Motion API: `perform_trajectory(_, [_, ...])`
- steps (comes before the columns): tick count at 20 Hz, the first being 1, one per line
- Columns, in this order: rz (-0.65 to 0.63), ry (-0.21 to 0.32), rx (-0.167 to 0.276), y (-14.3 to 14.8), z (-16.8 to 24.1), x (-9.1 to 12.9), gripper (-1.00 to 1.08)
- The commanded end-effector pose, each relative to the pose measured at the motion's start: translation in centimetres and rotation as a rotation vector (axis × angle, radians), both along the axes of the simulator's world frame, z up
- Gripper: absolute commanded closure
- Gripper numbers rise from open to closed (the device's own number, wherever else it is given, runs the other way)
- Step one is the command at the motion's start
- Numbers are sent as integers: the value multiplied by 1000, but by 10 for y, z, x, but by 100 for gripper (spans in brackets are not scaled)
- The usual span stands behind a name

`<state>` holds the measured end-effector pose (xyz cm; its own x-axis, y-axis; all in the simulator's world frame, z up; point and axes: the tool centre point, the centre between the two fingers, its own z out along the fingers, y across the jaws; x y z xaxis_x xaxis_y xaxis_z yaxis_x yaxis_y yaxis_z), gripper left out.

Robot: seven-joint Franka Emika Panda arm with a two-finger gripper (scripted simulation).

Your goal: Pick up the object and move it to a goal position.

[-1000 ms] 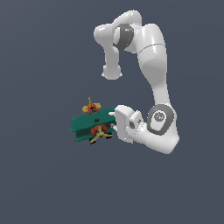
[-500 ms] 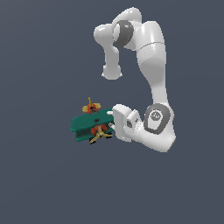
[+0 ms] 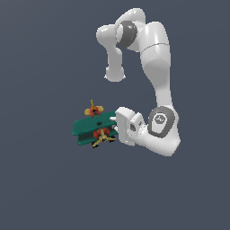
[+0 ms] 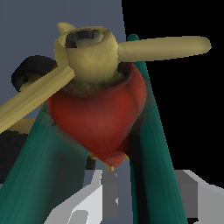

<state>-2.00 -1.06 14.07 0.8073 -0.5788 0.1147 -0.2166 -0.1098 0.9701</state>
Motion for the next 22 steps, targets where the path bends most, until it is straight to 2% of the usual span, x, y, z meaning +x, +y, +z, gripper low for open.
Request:
perform_trajectory(1, [-2,1,-1,-1,0,0,108])
perform_trajectory(6, [-1,-7,2,2,0,0,108])
perform_trajectory(11, [-9,-53,12,13,3,3,108])
perform_trajectory(16, [-23,-138,31,34,7,8,108])
perform_trajectory(22, [-48,-290,66,72,18,17,108])
